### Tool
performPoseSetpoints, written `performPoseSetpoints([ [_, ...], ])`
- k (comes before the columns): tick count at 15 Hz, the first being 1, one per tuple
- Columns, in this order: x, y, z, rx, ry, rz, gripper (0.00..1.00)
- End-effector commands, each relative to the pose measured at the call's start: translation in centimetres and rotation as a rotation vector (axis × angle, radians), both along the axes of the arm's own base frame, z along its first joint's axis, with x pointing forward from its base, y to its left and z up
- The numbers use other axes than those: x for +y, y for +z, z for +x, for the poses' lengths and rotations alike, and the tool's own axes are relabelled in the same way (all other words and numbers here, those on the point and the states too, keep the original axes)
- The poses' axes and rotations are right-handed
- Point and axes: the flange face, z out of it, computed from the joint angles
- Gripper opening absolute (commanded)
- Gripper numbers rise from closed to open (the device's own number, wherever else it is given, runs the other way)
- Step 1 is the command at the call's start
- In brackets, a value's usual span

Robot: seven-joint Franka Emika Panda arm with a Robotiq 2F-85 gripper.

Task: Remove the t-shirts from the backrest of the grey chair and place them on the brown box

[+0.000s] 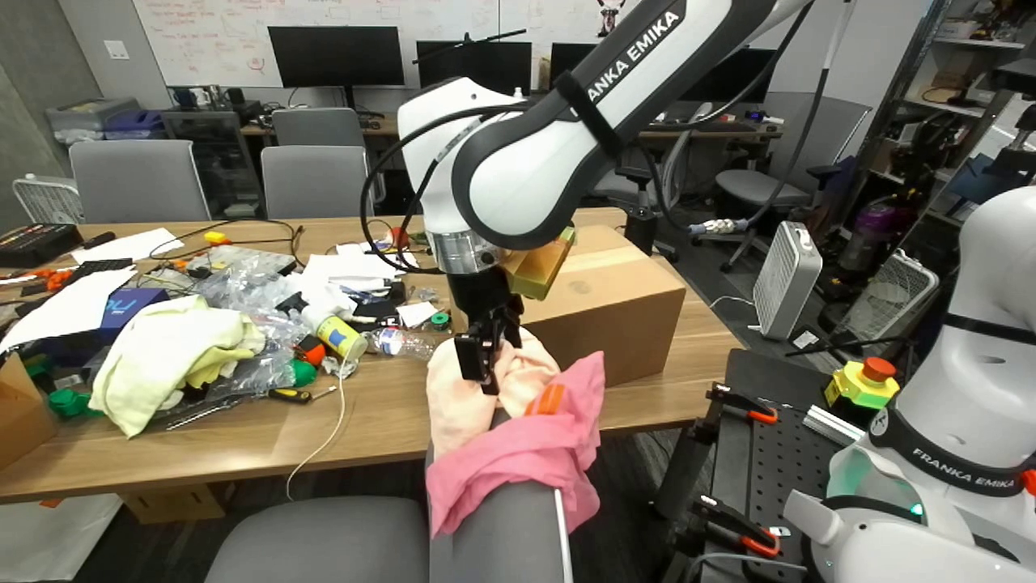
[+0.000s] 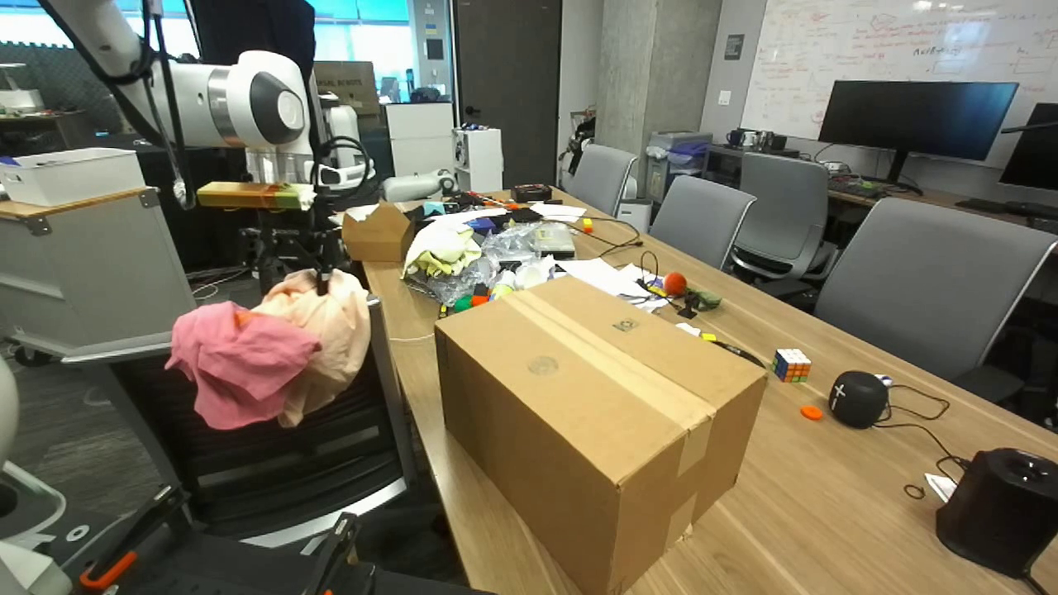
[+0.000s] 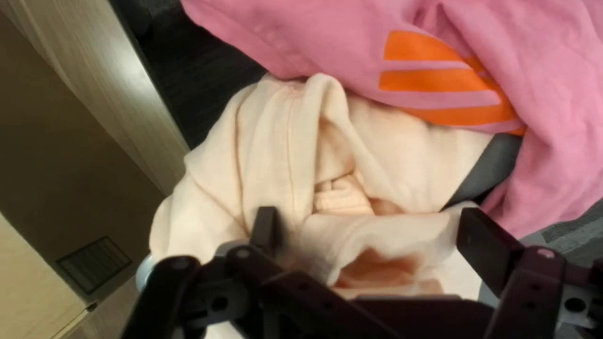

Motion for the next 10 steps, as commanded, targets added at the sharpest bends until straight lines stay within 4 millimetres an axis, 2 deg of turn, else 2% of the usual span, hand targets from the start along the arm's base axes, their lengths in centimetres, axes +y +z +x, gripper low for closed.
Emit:
performPoseSetpoints([
  [1, -0.2, -0.3, 1.3, -0.004, -0.035, -0.028, 0.74],
  [6, -0.7, -0.2, 1.8, -0.006, -0.06, -0.033, 0.33],
  [10, -1.3, 0.6, 2.0, -0.007, -0.083, -0.026, 0.05],
])
